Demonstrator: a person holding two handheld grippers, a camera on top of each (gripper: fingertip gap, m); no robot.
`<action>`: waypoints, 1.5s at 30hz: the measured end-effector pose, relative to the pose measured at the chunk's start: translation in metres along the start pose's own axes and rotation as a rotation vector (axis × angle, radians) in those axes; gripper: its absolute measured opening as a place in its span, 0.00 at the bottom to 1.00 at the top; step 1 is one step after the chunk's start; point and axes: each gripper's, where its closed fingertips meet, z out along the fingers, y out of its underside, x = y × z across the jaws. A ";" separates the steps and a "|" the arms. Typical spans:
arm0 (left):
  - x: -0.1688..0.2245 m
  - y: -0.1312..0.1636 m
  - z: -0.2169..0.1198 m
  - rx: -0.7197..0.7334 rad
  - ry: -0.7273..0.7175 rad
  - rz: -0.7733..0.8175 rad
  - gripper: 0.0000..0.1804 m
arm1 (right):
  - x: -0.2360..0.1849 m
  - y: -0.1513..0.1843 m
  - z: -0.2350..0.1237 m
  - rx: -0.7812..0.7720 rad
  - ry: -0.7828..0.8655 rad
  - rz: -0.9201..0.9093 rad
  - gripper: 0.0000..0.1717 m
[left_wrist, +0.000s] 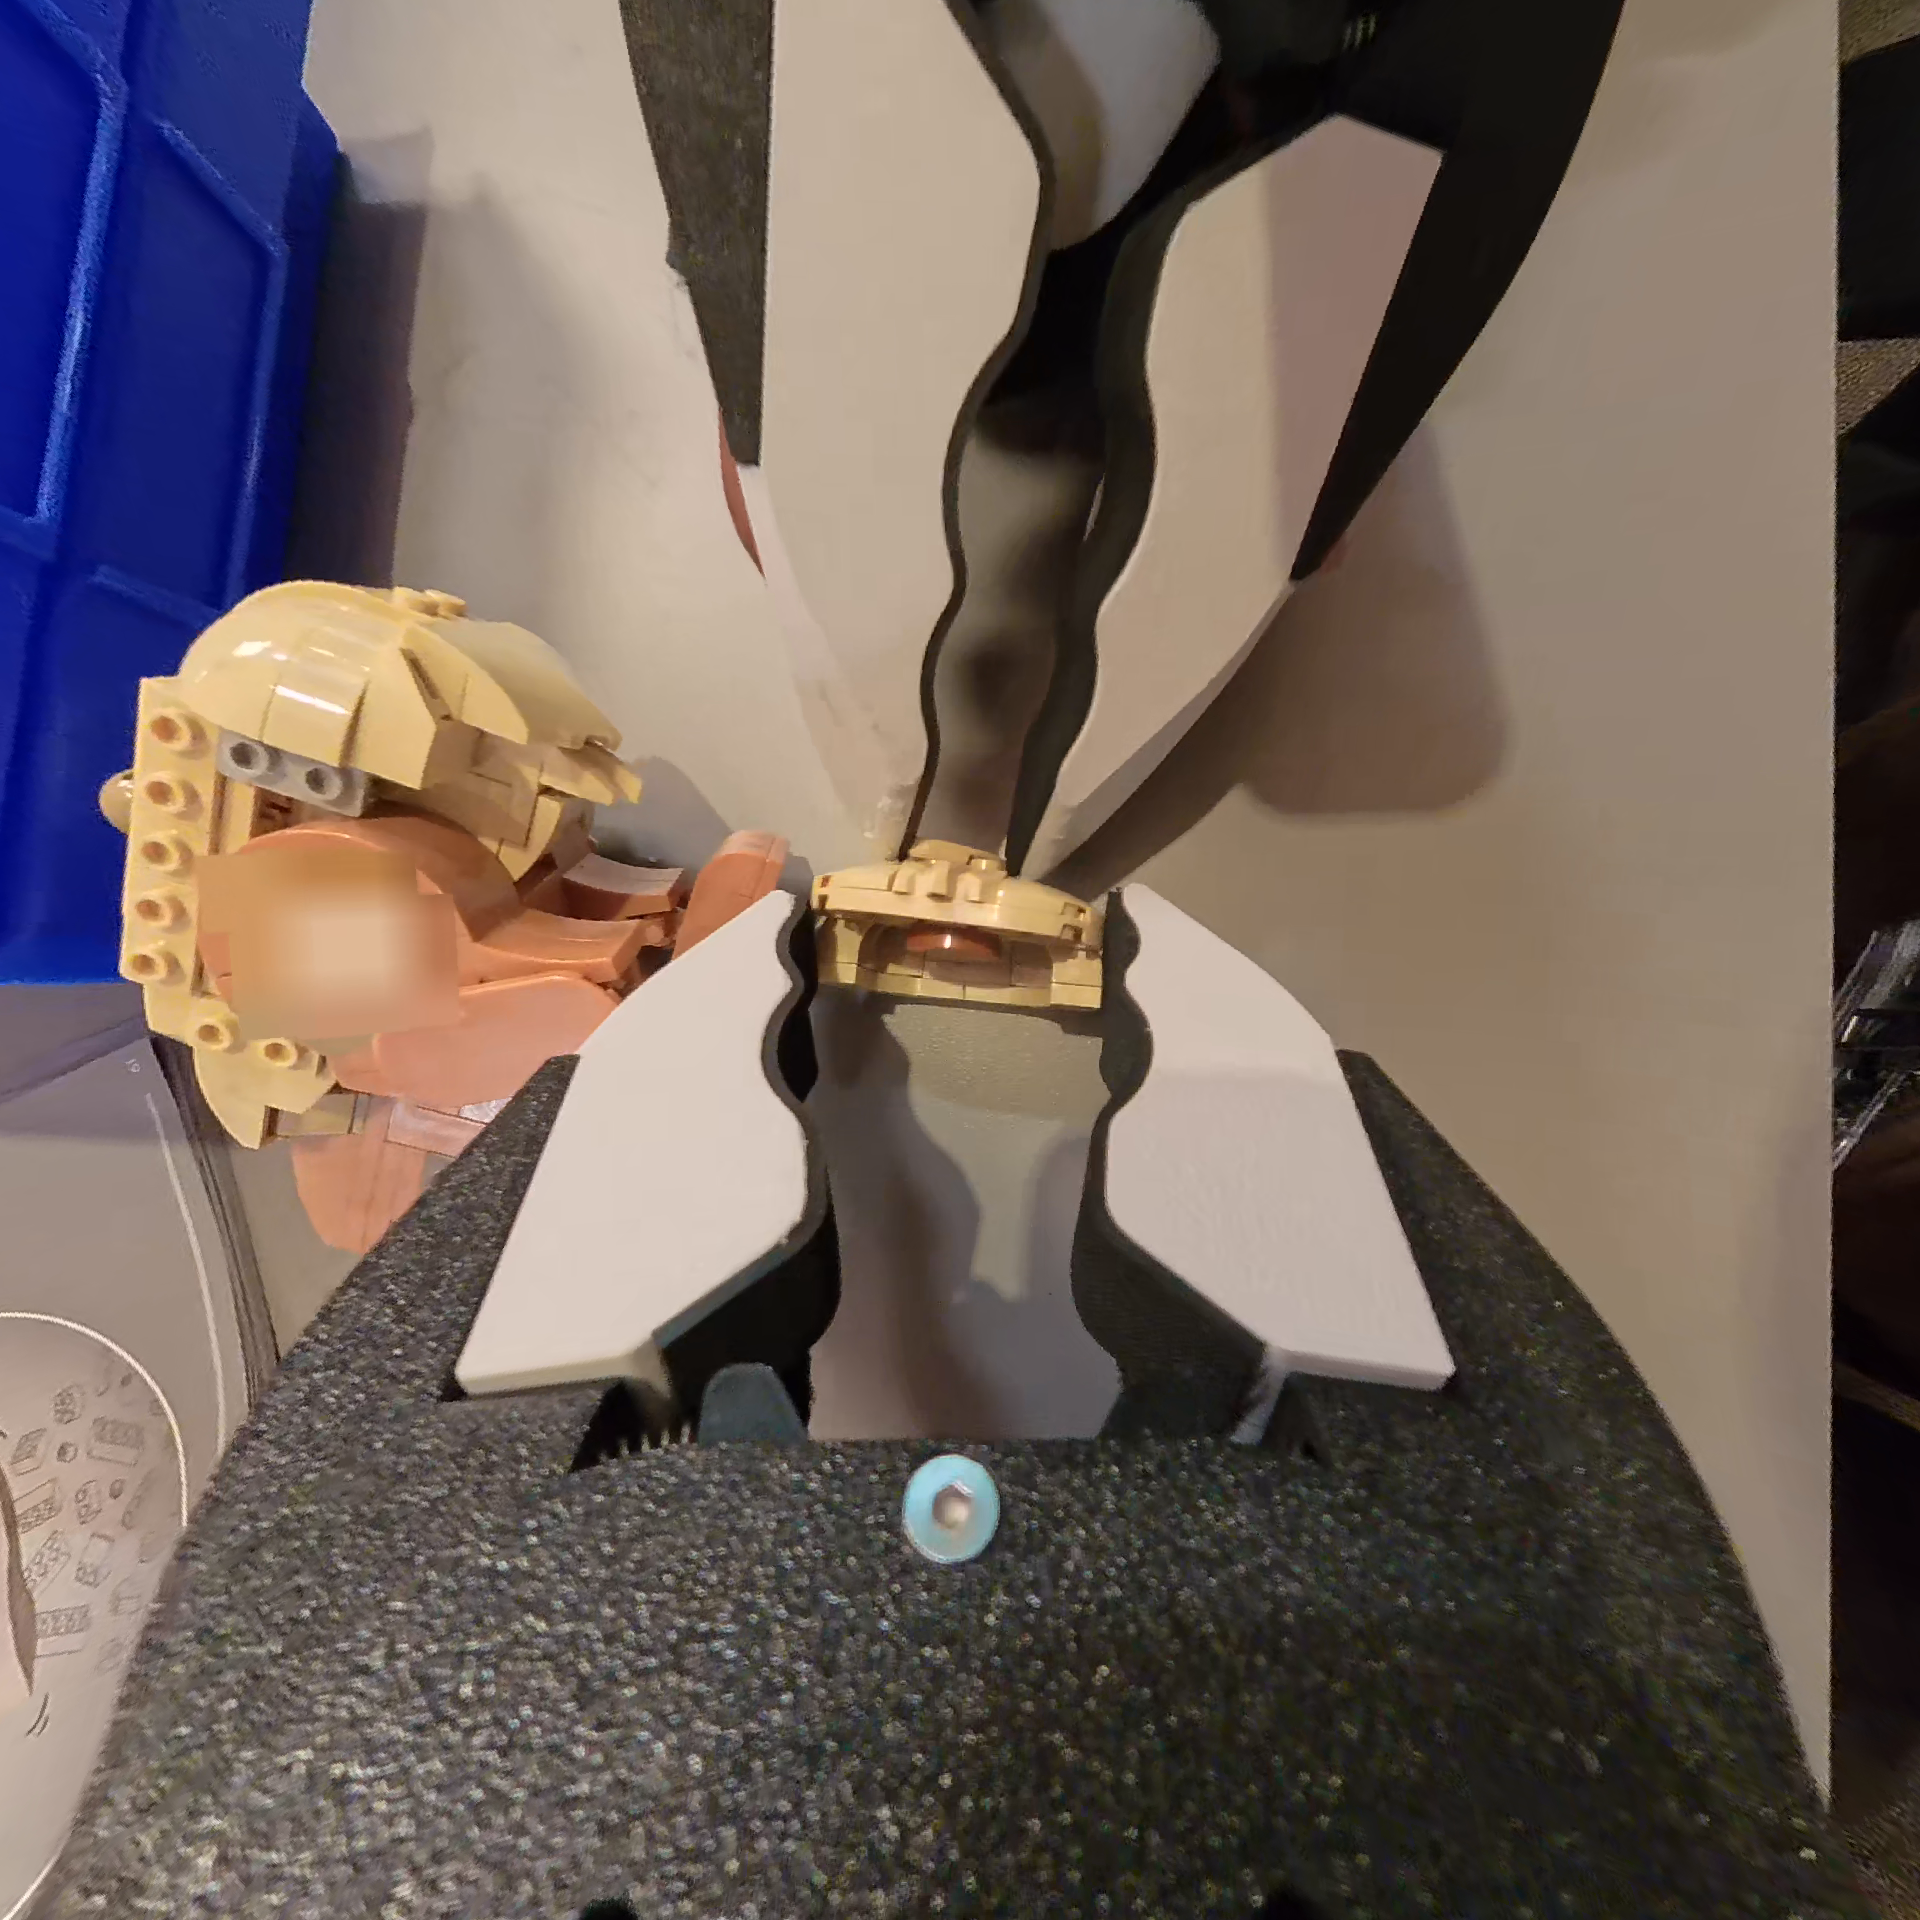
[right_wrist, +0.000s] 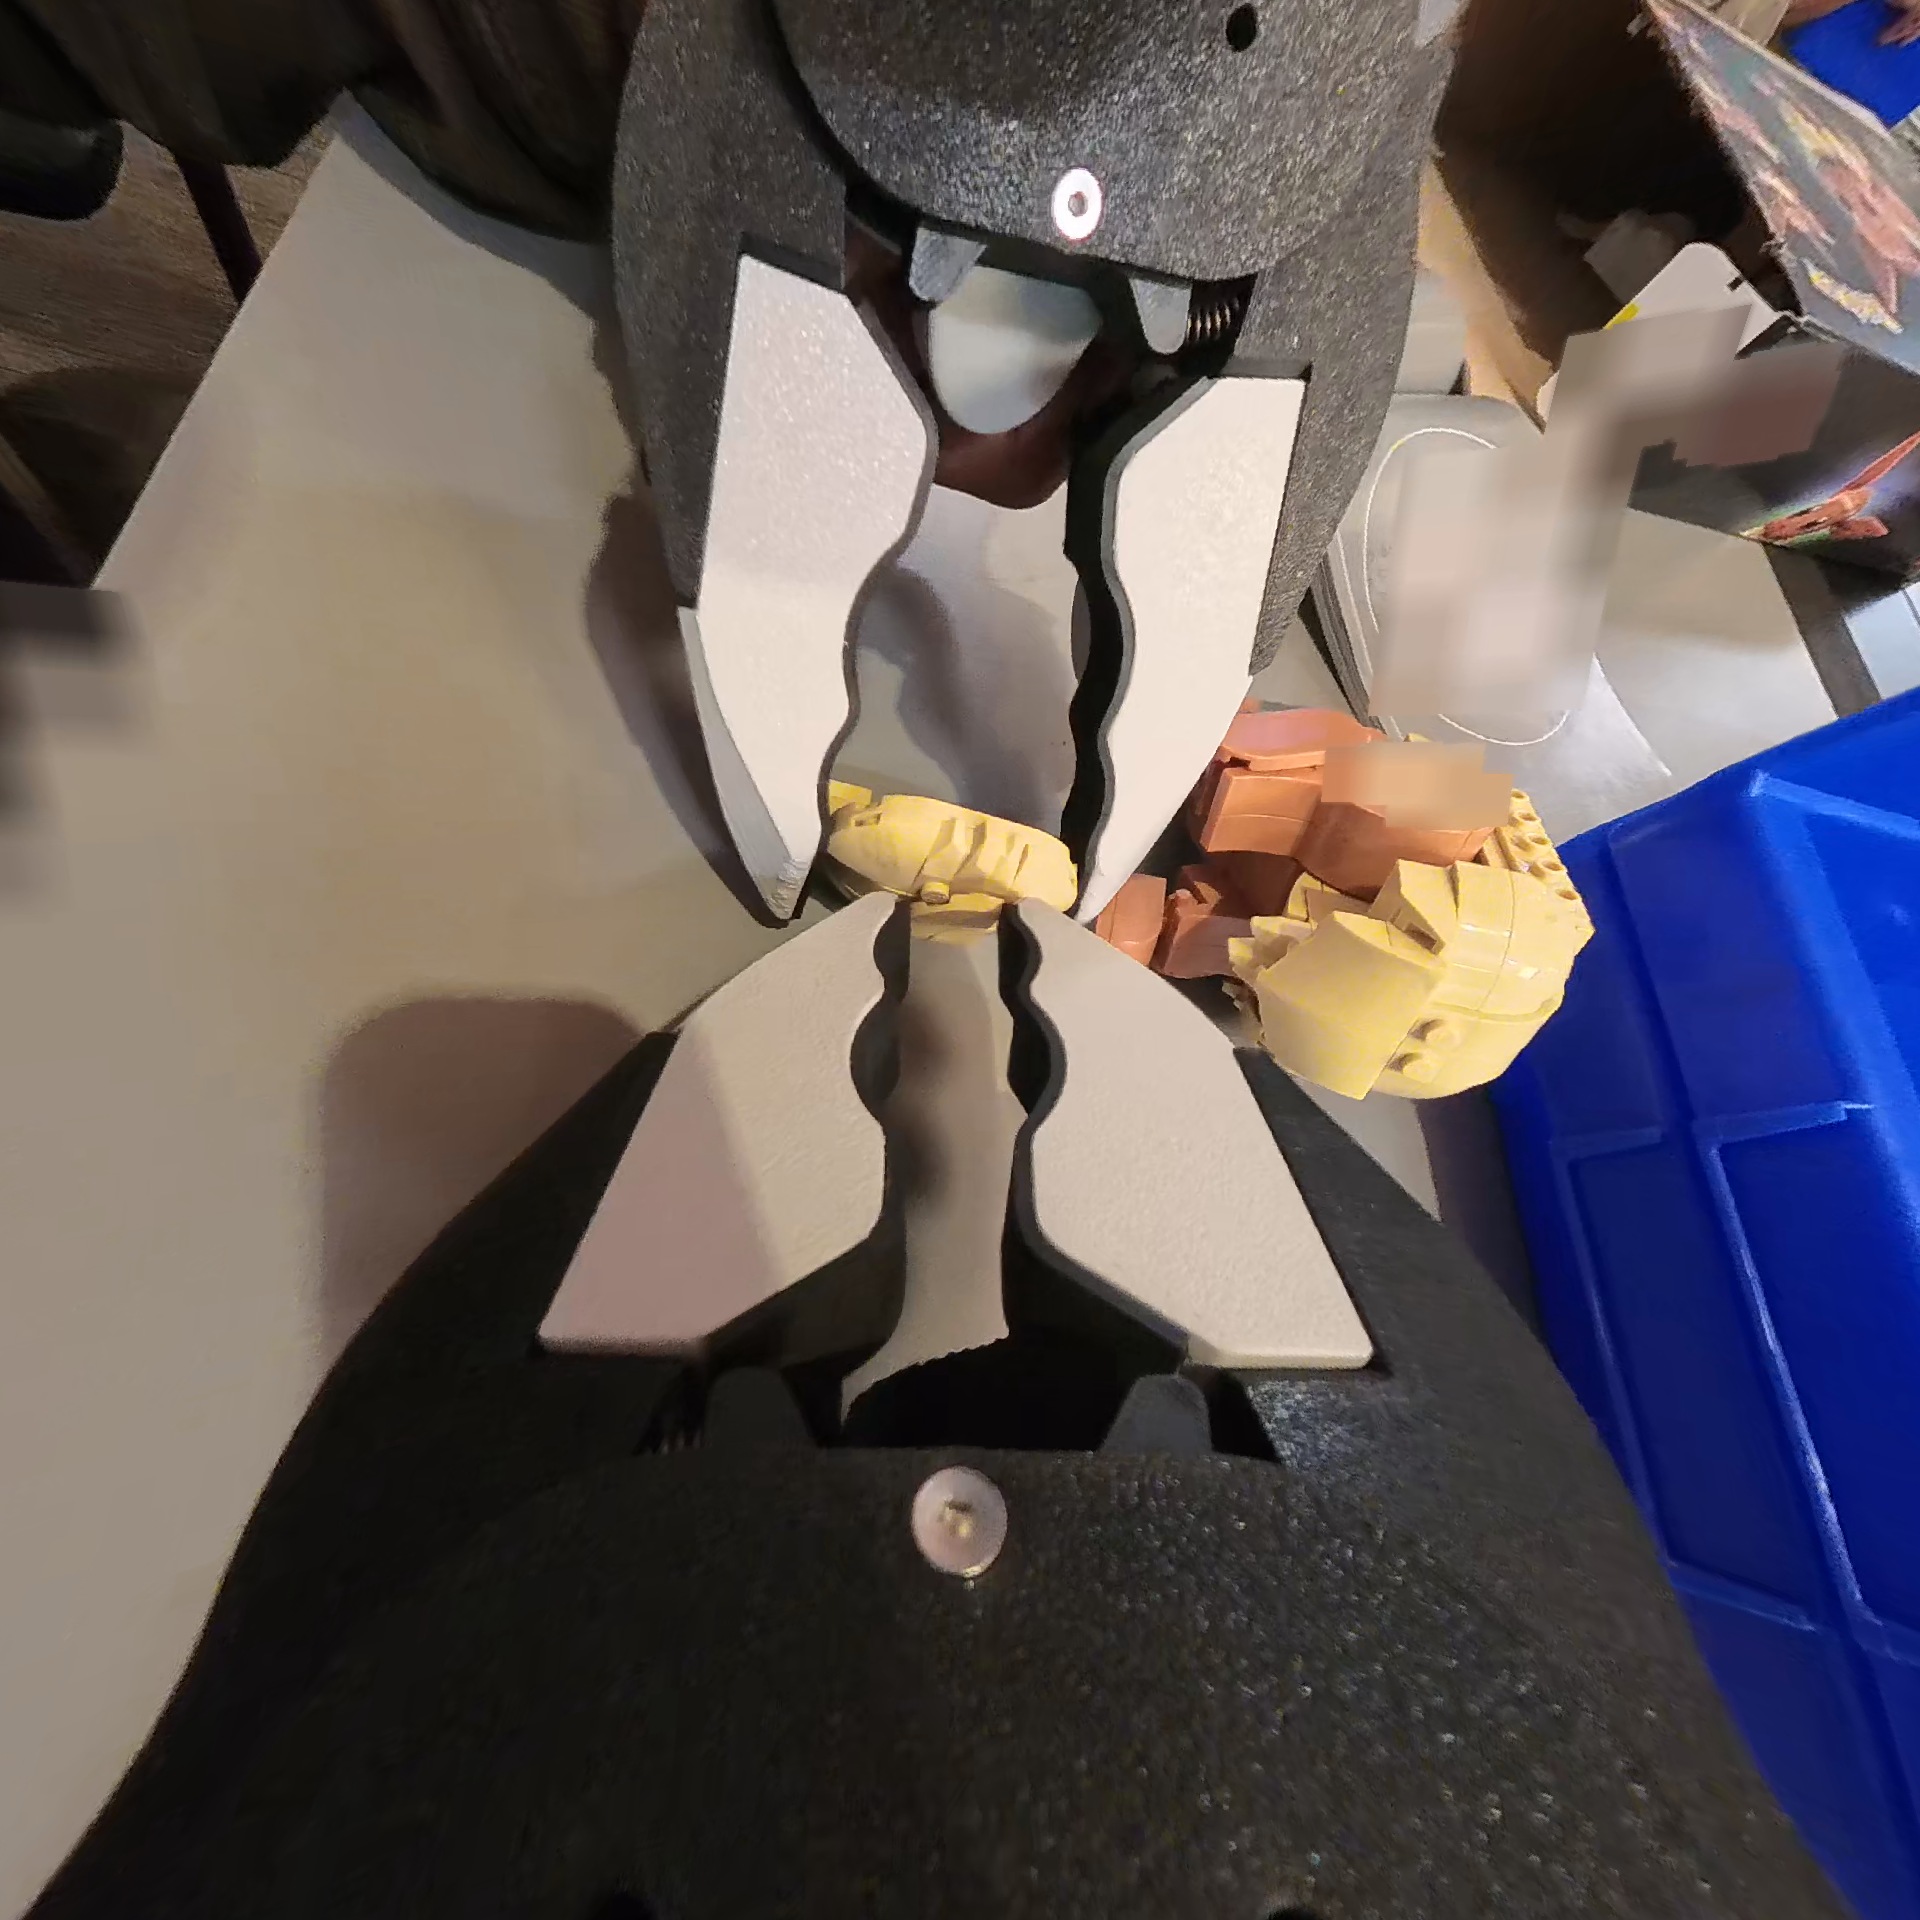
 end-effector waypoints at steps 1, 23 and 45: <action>0.000 0.000 0.000 0.002 0.001 -0.001 0.30 | 0.000 0.000 0.000 0.001 -0.002 0.003 0.09; 0.000 0.001 -0.002 0.026 0.026 -0.023 0.30 | 0.007 0.003 -0.004 0.015 -0.023 0.083 0.13; 0.001 0.000 0.000 0.026 0.016 -0.004 0.30 | -0.002 0.003 0.002 -0.019 -0.056 0.067 0.09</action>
